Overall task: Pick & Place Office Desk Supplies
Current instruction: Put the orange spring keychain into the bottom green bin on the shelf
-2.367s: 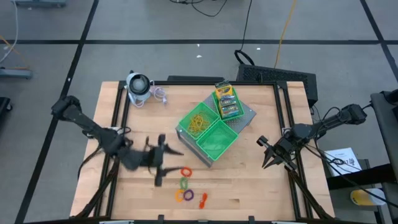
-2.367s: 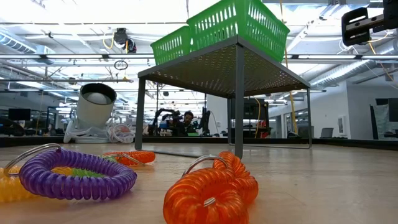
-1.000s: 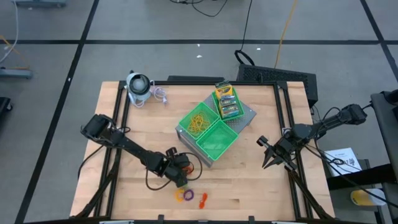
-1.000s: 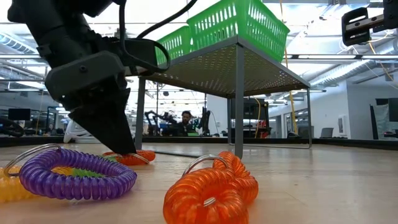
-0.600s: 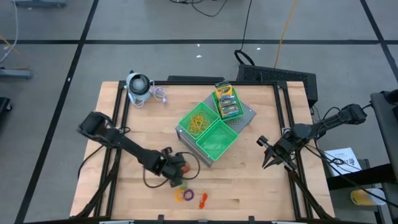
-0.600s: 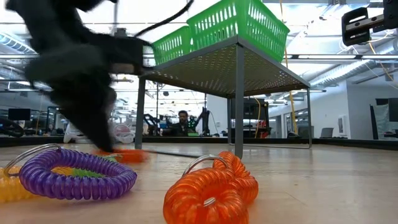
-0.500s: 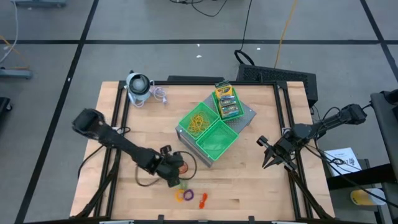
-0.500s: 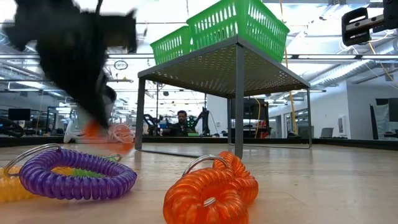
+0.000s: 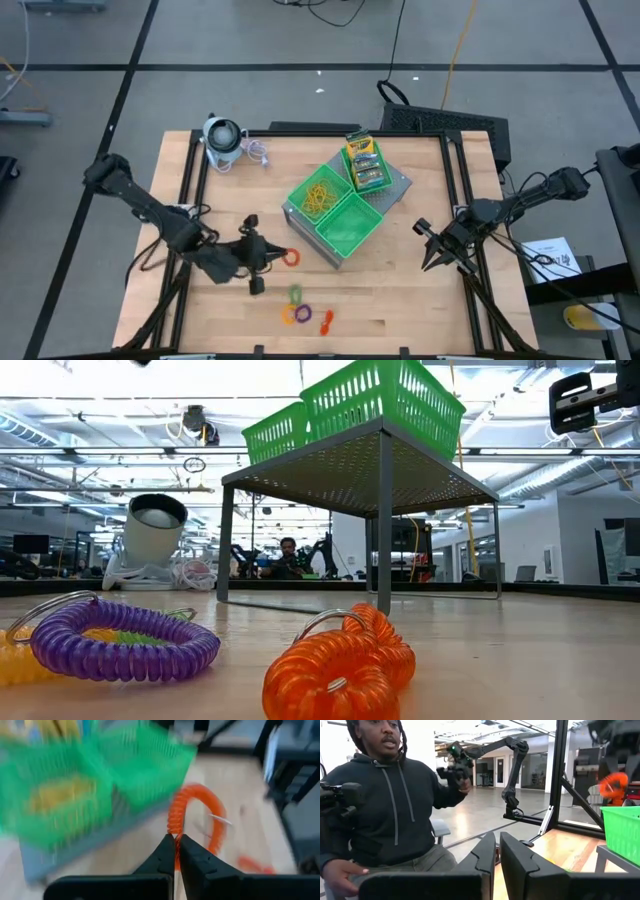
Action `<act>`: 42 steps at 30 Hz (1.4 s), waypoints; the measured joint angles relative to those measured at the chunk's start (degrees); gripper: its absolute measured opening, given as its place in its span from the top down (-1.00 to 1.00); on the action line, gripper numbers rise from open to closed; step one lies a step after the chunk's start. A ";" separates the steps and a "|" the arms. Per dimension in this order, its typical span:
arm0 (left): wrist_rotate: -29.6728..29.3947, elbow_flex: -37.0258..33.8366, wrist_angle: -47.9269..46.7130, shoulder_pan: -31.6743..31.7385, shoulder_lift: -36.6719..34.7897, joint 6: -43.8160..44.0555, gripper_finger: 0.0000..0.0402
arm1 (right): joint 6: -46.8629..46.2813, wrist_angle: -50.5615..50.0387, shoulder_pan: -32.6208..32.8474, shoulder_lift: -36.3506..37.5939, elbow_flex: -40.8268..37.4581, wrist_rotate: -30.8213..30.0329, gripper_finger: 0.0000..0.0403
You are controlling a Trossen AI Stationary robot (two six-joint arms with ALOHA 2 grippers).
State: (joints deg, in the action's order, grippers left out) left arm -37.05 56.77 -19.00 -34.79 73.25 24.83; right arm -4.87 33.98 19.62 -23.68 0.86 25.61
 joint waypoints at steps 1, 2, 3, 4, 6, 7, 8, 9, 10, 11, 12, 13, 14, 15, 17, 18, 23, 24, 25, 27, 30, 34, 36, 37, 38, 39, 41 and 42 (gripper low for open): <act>-0.57 0.00 3.02 -0.13 -0.41 -2.82 0.93 | 0.00 0.02 -0.02 0.02 0.01 0.00 0.90; -0.79 0.00 6.76 -0.10 -0.52 -6.17 0.93 | 0.00 0.02 -0.02 0.02 0.01 0.00 0.90; -0.65 0.02 10.80 0.30 -0.47 -9.79 0.93 | -0.01 0.01 -0.02 -0.01 0.00 0.00 0.90; -0.01 0.04 14.20 0.79 -0.04 -13.56 0.95 | 0.01 -0.01 -0.02 -0.01 0.02 0.00 0.90; 3.26 0.04 20.24 2.18 1.15 -19.93 0.97 | 0.01 0.02 0.00 0.00 0.00 0.00 0.90; 4.56 0.04 22.50 2.95 1.75 -22.20 0.97 | -0.01 -0.01 0.00 -0.01 0.02 0.00 0.90; 5.55 0.03 24.77 3.82 2.30 -23.98 0.96 | -0.01 -0.01 -0.01 0.01 0.01 0.00 0.90; 6.18 0.02 27.33 4.63 2.85 -25.64 0.94 | 0.01 0.02 -0.02 0.02 0.01 0.00 0.90; 7.00 0.03 29.72 5.52 3.32 -27.05 0.93 | 0.01 0.02 -0.02 -0.01 0.00 0.00 0.90; 7.87 0.07 31.40 6.49 3.82 -28.27 0.92 | -0.01 0.01 -0.02 0.00 0.00 0.00 0.90; 9.10 0.07 32.75 7.46 4.42 -29.29 0.92 | -0.02 0.02 -0.02 0.02 0.02 0.00 0.90; 10.64 0.07 33.91 8.58 5.09 -30.06 0.92 | -0.01 0.02 -0.02 0.02 0.02 0.00 0.90; 12.40 0.07 35.00 9.75 5.87 -30.45 0.94 | -0.01 0.01 -0.02 0.00 0.02 0.00 0.90; 14.15 0.07 36.22 11.06 6.63 -30.55 0.96 | 0.00 -0.01 -0.01 0.01 0.02 0.00 0.90; 17.93 0.07 38.80 13.43 7.93 -30.37 0.97 | -0.02 0.02 -0.01 0.02 0.02 0.00 0.90; 19.68 0.07 40.30 14.65 8.63 -30.09 0.97 | -0.01 0.02 -0.01 0.01 0.00 0.00 0.90; 24.21 0.07 43.10 19.07 12.02 -28.16 0.87 | -0.02 0.00 -0.01 -0.01 0.02 0.00 0.90; 24.44 0.07 43.13 19.81 12.41 -27.63 0.85 | -0.01 0.01 -0.02 0.01 0.02 0.00 0.90; 24.62 0.07 43.14 20.38 12.72 -27.20 0.85 | -0.02 0.02 -0.02 0.02 0.01 0.00 0.90; 24.60 0.07 43.18 21.30 13.22 -25.79 0.84 | 0.01 0.01 -0.02 -0.01 0.01 0.00 0.90; 24.44 0.07 43.18 22.64 13.76 -23.76 0.83 | 0.01 -0.01 0.00 -0.01 0.02 0.00 0.90; 24.01 0.07 43.21 23.84 13.75 -21.13 0.79 | -0.02 0.02 -0.02 0.00 0.01 0.00 0.90; 24.01 0.07 43.18 24.26 13.75 -20.54 0.69 | 0.01 0.02 -0.01 0.01 0.02 0.00 0.90; 24.02 0.07 43.18 24.38 13.75 -20.13 0.63 | -0.02 0.02 -0.01 0.01 0.02 0.00 0.90; 24.01 0.07 43.18 24.52 13.75 -20.08 0.55 | 0.01 0.02 0.00 0.00 0.00 0.00 0.90; 24.01 0.07 43.18 24.66 13.75 -19.84 0.47 | 0.01 0.02 -0.02 0.00 0.02 0.00 0.90; 24.03 0.07 43.12 24.89 13.75 -19.20 0.30 | -0.01 0.02 -0.02 0.00 0.02 0.00 0.90; 24.15 0.07 43.12 24.98 13.75 -19.11 0.22 | -0.01 0.02 -0.01 0.00 0.01 0.00 0.90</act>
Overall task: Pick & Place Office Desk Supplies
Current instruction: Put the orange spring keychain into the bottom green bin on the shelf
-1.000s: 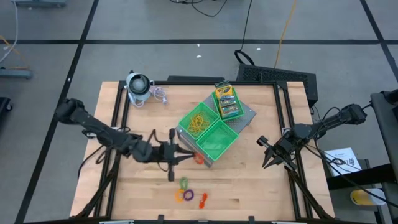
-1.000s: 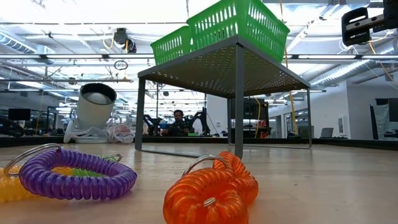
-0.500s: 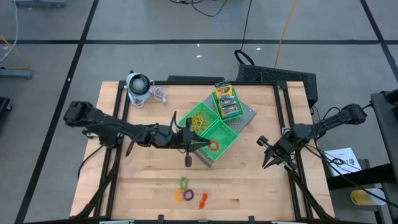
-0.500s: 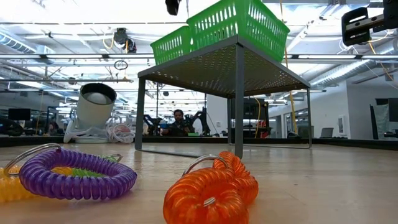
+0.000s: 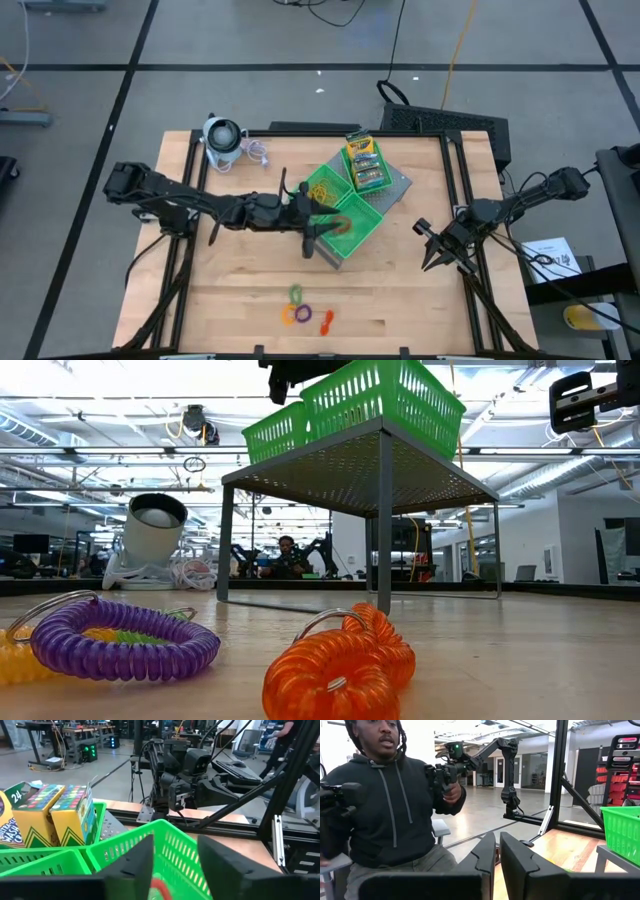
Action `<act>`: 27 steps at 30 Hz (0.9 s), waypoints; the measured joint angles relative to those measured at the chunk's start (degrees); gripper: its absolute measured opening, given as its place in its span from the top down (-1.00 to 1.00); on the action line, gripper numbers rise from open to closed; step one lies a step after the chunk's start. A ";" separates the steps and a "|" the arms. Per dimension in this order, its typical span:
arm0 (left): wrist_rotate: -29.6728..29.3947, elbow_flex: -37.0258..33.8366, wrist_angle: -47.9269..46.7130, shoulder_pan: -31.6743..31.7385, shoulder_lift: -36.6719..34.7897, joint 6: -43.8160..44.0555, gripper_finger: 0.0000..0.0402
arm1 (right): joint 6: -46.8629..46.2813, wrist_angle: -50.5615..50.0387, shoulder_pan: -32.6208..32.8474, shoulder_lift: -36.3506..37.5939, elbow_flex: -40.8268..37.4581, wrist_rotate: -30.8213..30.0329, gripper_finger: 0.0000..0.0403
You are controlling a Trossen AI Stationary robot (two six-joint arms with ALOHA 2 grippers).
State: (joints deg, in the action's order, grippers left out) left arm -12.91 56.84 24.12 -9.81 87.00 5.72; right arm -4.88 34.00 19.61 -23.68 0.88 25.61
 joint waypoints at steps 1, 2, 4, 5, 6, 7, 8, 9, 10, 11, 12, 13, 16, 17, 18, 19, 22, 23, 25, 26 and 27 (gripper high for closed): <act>0.22 0.00 0.01 0.05 0.00 -0.01 0.14 | 0.01 -0.01 -0.01 -0.01 0.00 0.00 0.90; 0.37 0.00 0.03 0.05 0.00 -0.14 0.07 | 0.00 0.00 0.00 0.01 0.00 0.00 0.90; 0.40 0.00 0.02 0.05 -0.17 -1.05 -0.05 | 0.00 -0.01 -0.01 0.01 -0.01 0.00 0.90; 0.46 0.00 -0.39 0.03 -0.69 -1.19 -0.10 | -0.01 0.00 -0.01 0.01 0.01 0.00 0.90; 0.59 -0.02 -0.72 -0.19 -1.34 -1.13 -0.14 | -0.01 -0.02 -0.01 0.01 0.01 0.02 0.90; 0.92 -0.02 -0.82 -0.39 -2.32 -0.74 -0.18 | 0.00 0.00 0.00 0.01 0.01 0.00 0.90; 1.16 -0.02 -2.01 -0.69 -3.88 -0.39 -0.21 | 0.00 -0.01 -0.01 -0.01 -0.01 0.00 0.90; 1.42 -0.02 -4.14 -1.08 -5.84 0.11 -0.23 | -0.01 -0.02 -0.01 0.00 0.00 0.00 0.90; 1.86 -0.02 -6.07 -1.42 -7.82 0.53 -0.25 | 0.00 0.01 0.00 0.01 0.00 0.00 0.90; 2.55 0.00 -8.40 -1.72 -9.95 0.67 -0.27 | 0.01 0.01 -0.01 0.01 0.01 0.00 0.90; 3.43 0.02 -11.59 -2.02 -12.40 0.85 -0.28 | 0.01 -0.02 -0.01 -0.01 0.00 0.00 0.90; 4.44 0.02 -14.98 -2.38 -14.80 0.93 -0.29 | 0.00 -0.02 -0.01 0.00 0.00 0.00 0.90; 6.31 0.01 -22.41 -3.82 -21.14 1.00 -0.31 | 0.01 -0.02 -0.01 -0.01 0.01 0.00 0.90; 6.44 -0.22 -23.92 -4.49 -22.88 0.96 -0.31 | 0.01 0.00 -0.01 0.01 0.01 0.00 0.90; 6.47 -1.02 -24.97 -5.34 -24.62 0.77 -0.31 | 0.01 0.20 -0.01 0.00 0.01 0.00 0.90; 6.47 -2.21 -25.80 -6.23 -26.57 0.51 -0.31 | -0.01 0.63 -0.01 -0.01 0.00 0.00 0.90; 4.82 -6.53 -24.50 -8.75 -32.08 -0.25 -0.28 | -0.70 3.04 0.01 0.01 -0.01 0.03 0.90; 3.11 -8.31 -23.70 -9.57 -33.84 -0.25 -0.28 | -2.30 4.05 0.03 -0.01 -0.01 0.09 0.90; -0.54 -12.44 -22.99 -11.36 -37.26 0.05 -0.26 | -5.44 6.93 0.02 -0.01 -0.01 -0.12 0.90; -2.35 -14.58 -22.51 -12.11 -38.74 0.55 -0.26 | -6.43 8.35 0.01 0.01 -0.01 -0.49 0.90; -4.06 -16.83 -21.60 -12.76 -40.19 1.04 -0.25 | -7.25 9.90 0.01 0.01 -0.01 -1.67 0.90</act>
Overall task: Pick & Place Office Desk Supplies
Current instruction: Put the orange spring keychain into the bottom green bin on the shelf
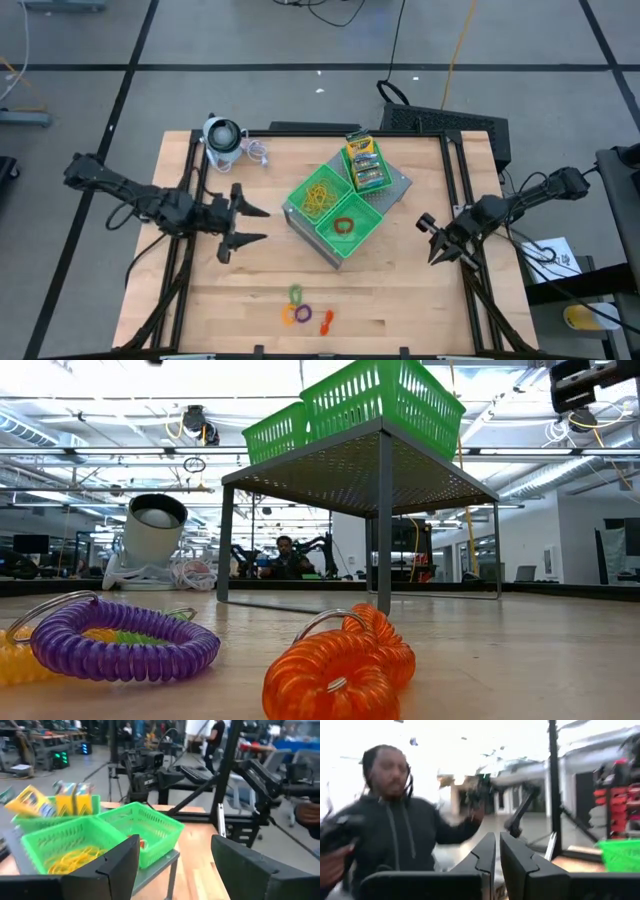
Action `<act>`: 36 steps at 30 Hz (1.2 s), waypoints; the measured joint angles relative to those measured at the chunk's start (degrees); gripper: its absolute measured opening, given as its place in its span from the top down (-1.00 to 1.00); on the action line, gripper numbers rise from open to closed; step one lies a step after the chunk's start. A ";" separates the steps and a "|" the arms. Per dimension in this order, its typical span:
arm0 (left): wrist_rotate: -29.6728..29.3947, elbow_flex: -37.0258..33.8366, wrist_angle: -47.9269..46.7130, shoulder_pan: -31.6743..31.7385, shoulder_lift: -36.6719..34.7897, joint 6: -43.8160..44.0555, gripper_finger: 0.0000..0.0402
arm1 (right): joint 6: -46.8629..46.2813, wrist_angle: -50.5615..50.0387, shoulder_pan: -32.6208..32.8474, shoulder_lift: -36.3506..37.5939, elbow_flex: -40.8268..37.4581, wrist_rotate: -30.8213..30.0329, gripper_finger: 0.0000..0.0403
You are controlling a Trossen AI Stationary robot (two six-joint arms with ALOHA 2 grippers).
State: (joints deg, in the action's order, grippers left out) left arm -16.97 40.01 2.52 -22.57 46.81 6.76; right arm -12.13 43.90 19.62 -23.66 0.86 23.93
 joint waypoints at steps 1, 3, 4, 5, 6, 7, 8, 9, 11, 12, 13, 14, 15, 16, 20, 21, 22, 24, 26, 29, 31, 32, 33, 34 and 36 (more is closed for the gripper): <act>-1.31 -2.32 1.47 -0.60 -1.40 0.62 -0.25 | -0.89 1.26 0.00 0.00 0.00 -1.31 0.90; -2.62 -6.79 5.92 -1.60 -3.90 1.81 -0.25 | -2.51 3.34 0.00 -0.02 0.00 -3.13 0.90; -2.65 -9.03 8.63 -1.90 -4.81 2.41 -0.26 | -2.75 3.82 0.00 -0.02 0.00 -3.92 0.90; -2.65 -11.02 11.33 -2.03 -5.37 2.78 -0.27 | -2.44 4.33 0.00 -0.02 0.00 -4.88 0.90; -2.63 -12.84 13.96 -2.24 -5.64 2.87 -0.27 | -1.34 4.90 0.00 -0.07 0.00 -5.93 0.90; -2.59 -14.46 16.11 -2.44 -5.89 2.99 -0.27 | 0.20 5.57 -0.01 -0.24 0.00 -6.60 0.90; -2.62 -15.82 18.02 -2.71 -6.13 3.04 -0.27 | 1.92 6.60 0.00 -0.60 0.00 -8.22 0.90; -2.61 -16.82 19.84 -2.84 -6.33 3.06 -0.26 | 3.41 7.62 0.00 -0.97 0.00 -10.69 0.90; -2.62 -17.91 22.06 -3.08 -6.50 3.00 -0.25 | 3.00 9.04 0.00 -1.43 0.00 -16.02 0.90; -2.61 -18.08 22.22 -3.13 -6.49 2.89 -0.25 | 1.00 9.78 0.00 -1.66 0.00 -17.65 0.90; -2.61 -18.14 22.08 -3.13 -6.43 2.71 -0.25 | -1.22 10.38 0.02 -2.02 0.00 -18.10 0.90; -2.61 -18.17 22.06 -3.12 -6.41 2.43 -0.26 | -2.56 11.41 0.02 -2.62 0.00 -18.02 0.90; -2.61 -18.17 22.14 -3.12 -6.41 2.36 -0.26 | -2.99 12.64 0.15 -3.44 0.21 -17.84 0.90; -2.63 -18.17 22.30 -3.12 -6.43 2.35 -0.27 | -2.93 13.73 0.62 -4.47 0.74 -17.79 0.90; -2.62 -18.17 22.24 -3.12 -6.37 2.48 -0.28 | 3.64 12.72 5.77 -12.44 6.31 -16.58 0.90; -2.63 -18.17 22.24 -3.12 -6.37 2.58 -0.28 | 6.35 13.20 7.37 -15.51 9.32 -16.63 0.90; -2.61 -18.17 22.24 -3.12 -6.37 2.58 -0.28 | 9.05 13.63 8.94 -18.36 12.18 -17.17 0.90; -2.62 -18.17 22.26 -3.12 -6.35 2.50 -0.28 | 13.59 12.66 11.90 -25.24 18.42 -19.73 0.90; -2.62 -18.17 22.04 -3.12 -6.32 2.45 -0.28 | 15.98 7.52 14.04 -32.60 25.07 -22.81 0.86; -2.62 -18.14 21.23 -3.12 -6.34 2.43 -0.28 | 15.97 -3.47 15.94 -42.56 34.77 -28.54 0.71; -2.61 -18.14 21.27 -3.12 -6.32 2.43 -0.28 | 15.39 -8.76 17.19 -48.30 40.90 -33.56 0.56; -2.61 -18.14 21.34 -3.12 -6.32 2.45 -0.28 | 15.10 -11.36 17.92 -51.29 43.65 -36.13 0.48; -2.61 -18.14 21.34 -3.12 -6.32 2.45 -0.28 | 14.84 -14.23 18.62 -54.15 46.00 -38.76 0.39; -2.61 -18.14 21.32 -3.12 -6.32 2.45 -0.28 | 14.46 -17.12 19.48 -57.06 48.12 -41.08 0.30; -2.61 -18.14 21.32 -3.12 -6.32 2.45 -0.28 | 14.34 -21.67 20.97 -62.30 52.50 -44.88 0.13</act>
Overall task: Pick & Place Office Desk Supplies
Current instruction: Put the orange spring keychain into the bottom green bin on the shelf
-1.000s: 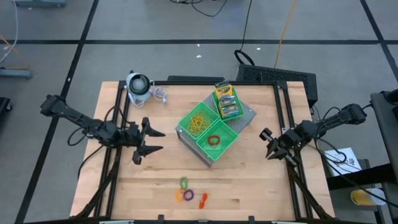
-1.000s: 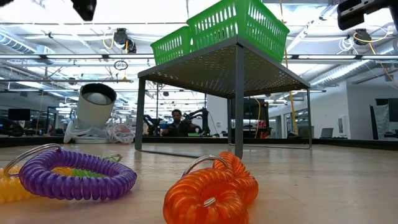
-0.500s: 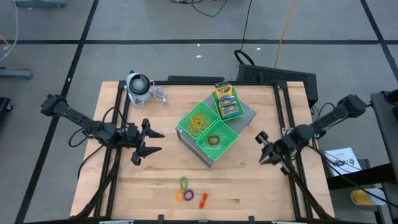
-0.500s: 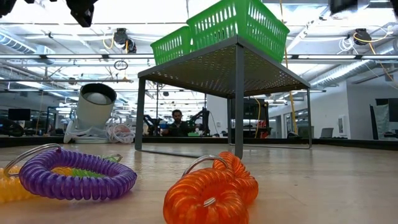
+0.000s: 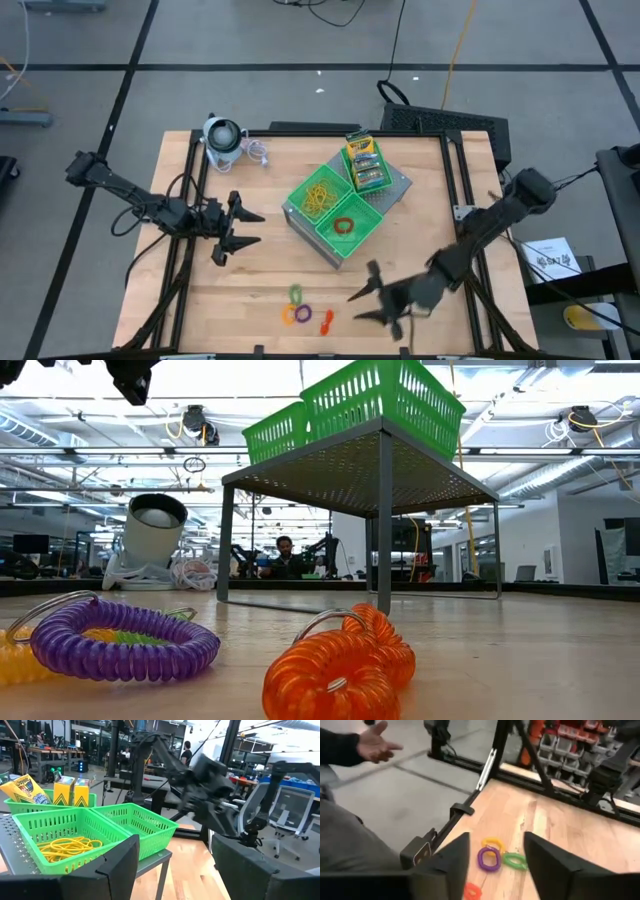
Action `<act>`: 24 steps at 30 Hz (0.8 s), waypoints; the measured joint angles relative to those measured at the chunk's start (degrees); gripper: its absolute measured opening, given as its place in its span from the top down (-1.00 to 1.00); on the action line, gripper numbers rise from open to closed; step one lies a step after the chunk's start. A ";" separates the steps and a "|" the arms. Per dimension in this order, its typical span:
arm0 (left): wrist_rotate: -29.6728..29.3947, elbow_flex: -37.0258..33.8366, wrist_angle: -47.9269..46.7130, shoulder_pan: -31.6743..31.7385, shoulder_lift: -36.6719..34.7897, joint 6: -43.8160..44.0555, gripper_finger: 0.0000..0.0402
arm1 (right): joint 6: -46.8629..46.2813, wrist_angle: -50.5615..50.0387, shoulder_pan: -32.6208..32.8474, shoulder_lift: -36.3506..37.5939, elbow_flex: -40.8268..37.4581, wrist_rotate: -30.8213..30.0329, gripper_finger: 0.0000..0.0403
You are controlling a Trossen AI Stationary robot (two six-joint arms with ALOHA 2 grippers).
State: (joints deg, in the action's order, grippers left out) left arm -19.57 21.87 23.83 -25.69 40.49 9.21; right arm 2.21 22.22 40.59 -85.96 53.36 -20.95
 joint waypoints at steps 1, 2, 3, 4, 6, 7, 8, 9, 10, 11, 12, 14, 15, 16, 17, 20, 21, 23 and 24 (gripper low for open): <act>0.02 0.00 0.00 0.00 0.00 0.00 -0.28 | -0.04 -1.52 0.73 -2.39 2.47 -1.30 0.06; 0.00 0.00 0.00 0.00 0.00 0.00 -0.28 | -0.31 -2.81 1.43 -4.45 4.62 -2.75 -0.01; 0.00 0.00 0.00 0.00 0.00 0.00 -0.28 | -1.02 -4.07 2.01 -6.58 6.64 -3.86 -0.07; 0.00 0.00 -0.02 0.00 0.00 -0.01 -0.28 | -1.94 -5.29 2.42 -8.67 8.60 -4.70 -0.12; 0.00 0.00 -0.02 0.00 -0.02 0.00 -0.28 | -4.15 -7.65 2.90 -12.85 11.55 -4.50 -0.19; 0.00 0.00 0.00 0.00 0.00 0.00 -0.28 | -5.09 -8.31 3.00 -14.85 12.81 -4.50 -0.22; 0.00 0.00 -0.02 0.00 0.00 0.00 -0.28 | -5.84 -8.40 3.03 -16.59 13.90 -4.51 -0.23; 0.00 0.00 -0.02 0.00 0.00 -0.01 -0.28 | -6.27 -8.30 3.01 -18.37 14.86 -4.53 -0.24; 0.00 0.00 -0.02 0.00 0.00 0.00 -0.28 | -6.64 -8.29 3.01 -19.80 15.63 -4.57 -0.24; 0.00 0.00 -0.01 0.00 0.00 0.00 -0.28 | -7.11 -8.27 3.01 -21.23 16.15 -4.73 -0.24; 0.00 0.00 -0.02 0.00 0.00 0.00 -0.28 | -7.86 -8.30 3.02 -22.56 16.50 -4.74 -0.24; 0.00 0.00 -0.02 0.00 0.00 0.00 -0.28 | -9.98 -8.40 3.02 -24.87 16.64 -4.67 -0.21; 0.00 0.00 -0.02 0.00 0.00 0.00 -0.28 | -11.33 -8.40 2.92 -25.83 16.64 -4.64 -0.20; 0.00 0.00 -0.02 0.00 0.00 0.00 -0.28 | -12.82 -8.30 2.70 -26.77 16.64 -4.59 -0.19; 0.00 0.00 -0.02 0.00 0.00 0.00 -0.28 | -14.26 -8.02 2.52 -27.61 16.66 -4.65 -0.17; 0.00 0.00 -0.01 0.00 0.00 0.00 -0.28 | -17.18 -7.43 1.74 -30.15 16.66 -4.74 -0.14; 0.00 0.00 -0.02 0.00 0.00 0.00 -0.28 | -17.95 -6.59 1.40 -31.21 16.66 -4.82 -0.13; 0.00 0.00 -0.02 0.00 0.00 0.00 -0.28 | -18.51 -5.91 0.89 -32.61 16.66 -4.89 -0.13; 0.00 0.00 -0.01 0.00 -0.01 0.01 -0.28 | -18.59 -5.91 0.56 -33.14 16.66 -5.38 -0.13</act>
State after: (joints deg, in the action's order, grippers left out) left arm -19.57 21.87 23.82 -25.69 40.48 9.22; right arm -16.37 16.31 41.14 -119.10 70.02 -26.33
